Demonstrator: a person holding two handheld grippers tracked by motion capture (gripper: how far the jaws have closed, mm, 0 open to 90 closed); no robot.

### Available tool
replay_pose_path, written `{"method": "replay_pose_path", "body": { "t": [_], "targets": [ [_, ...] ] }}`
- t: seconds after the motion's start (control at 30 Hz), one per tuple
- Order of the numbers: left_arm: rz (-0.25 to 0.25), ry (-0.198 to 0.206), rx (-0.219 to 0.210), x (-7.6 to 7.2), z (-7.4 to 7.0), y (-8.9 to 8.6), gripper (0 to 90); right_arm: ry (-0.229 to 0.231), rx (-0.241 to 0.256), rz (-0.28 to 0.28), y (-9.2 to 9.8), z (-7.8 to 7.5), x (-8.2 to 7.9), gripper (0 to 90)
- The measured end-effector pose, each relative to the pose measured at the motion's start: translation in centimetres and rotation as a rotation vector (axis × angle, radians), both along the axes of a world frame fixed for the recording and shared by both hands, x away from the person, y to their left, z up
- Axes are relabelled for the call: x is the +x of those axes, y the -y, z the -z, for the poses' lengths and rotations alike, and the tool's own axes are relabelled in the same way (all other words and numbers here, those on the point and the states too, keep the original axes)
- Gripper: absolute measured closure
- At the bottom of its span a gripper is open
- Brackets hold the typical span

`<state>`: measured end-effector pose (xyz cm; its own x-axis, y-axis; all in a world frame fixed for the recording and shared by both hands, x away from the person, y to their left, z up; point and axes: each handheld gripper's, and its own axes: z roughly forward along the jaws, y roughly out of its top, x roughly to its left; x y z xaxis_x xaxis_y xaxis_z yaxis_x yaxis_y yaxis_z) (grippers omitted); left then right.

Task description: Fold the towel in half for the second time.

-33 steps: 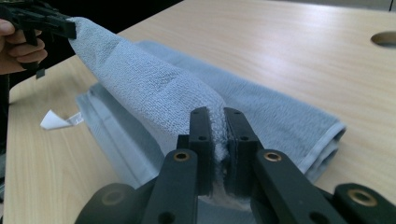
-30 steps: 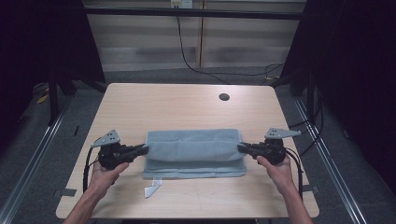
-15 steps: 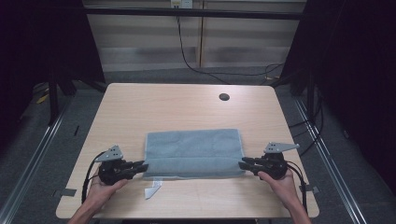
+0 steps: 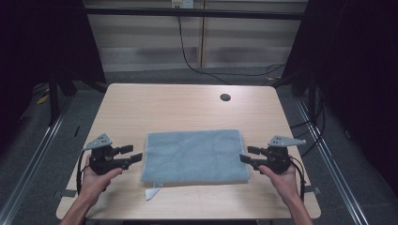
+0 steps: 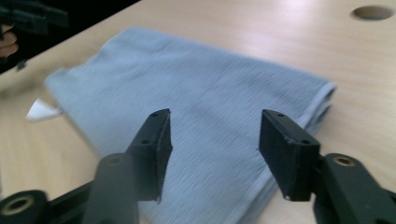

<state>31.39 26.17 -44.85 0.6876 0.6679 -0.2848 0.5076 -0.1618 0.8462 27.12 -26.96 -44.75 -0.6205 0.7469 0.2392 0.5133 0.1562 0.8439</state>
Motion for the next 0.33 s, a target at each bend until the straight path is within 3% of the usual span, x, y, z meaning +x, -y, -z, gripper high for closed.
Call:
{"method": "replay_pose_path", "body": {
  "t": [0.07, 0.13, 0.17, 0.27, 0.33],
  "targets": [
    [-0.043, 0.008, 0.006, 0.3, -0.1, -0.5, 35.0, 0.022, -0.010, 0.046, 0.4, -0.2, 0.6, 39.2],
    [-0.086, 0.009, -0.025, 0.2, 0.5, -1.2, 33.7, 0.042, 0.034, 0.101, 1.1, 0.1, 0.9, 35.4],
    [-0.081, 0.003, 0.011, 0.3, 0.8, -1.5, 33.2, 0.032, 0.033, 0.115, 1.5, 0.5, 1.0, 34.7],
    [-0.119, 0.009, 0.056, 0.3, 1.7, -2.1, 32.1, 0.014, -0.024, 0.161, 1.8, 1.4, 0.7, 31.4],
    [-0.101, 0.000, 0.063, 0.1, 2.2, -2.1, 30.7, -0.006, -0.051, 0.173, 1.9, 2.0, 0.3, 28.6]
  ]
}}
